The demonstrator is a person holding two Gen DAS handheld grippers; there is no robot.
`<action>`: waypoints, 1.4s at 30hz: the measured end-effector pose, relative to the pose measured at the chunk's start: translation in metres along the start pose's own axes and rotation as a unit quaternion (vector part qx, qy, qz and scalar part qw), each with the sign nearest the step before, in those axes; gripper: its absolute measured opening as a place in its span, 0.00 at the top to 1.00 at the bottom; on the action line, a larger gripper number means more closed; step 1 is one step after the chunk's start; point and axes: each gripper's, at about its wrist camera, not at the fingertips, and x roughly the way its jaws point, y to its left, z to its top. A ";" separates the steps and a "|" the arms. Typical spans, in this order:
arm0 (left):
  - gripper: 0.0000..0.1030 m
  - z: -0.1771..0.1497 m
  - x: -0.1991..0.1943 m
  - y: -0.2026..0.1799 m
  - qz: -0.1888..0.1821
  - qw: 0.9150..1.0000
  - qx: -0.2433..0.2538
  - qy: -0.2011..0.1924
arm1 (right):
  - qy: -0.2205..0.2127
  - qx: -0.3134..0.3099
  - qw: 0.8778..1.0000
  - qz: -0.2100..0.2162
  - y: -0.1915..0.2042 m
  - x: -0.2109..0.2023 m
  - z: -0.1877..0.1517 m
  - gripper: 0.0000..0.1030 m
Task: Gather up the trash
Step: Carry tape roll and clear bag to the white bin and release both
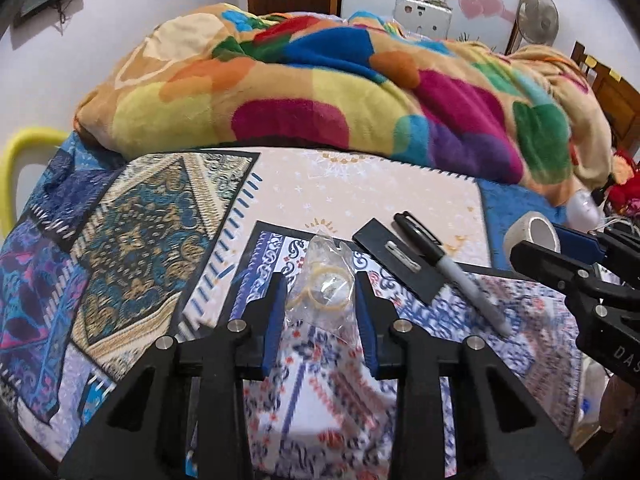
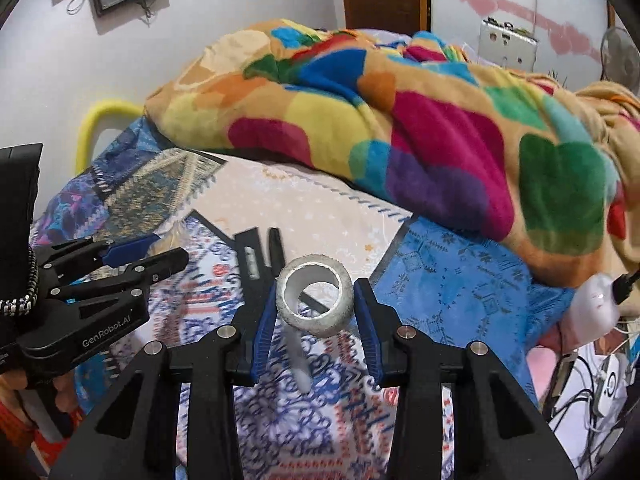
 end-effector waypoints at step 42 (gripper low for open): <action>0.68 -0.237 -0.277 0.126 0.089 0.982 -0.152 -0.064 | -0.035 -0.127 0.985 0.109 0.214 -0.147 -0.098 0.66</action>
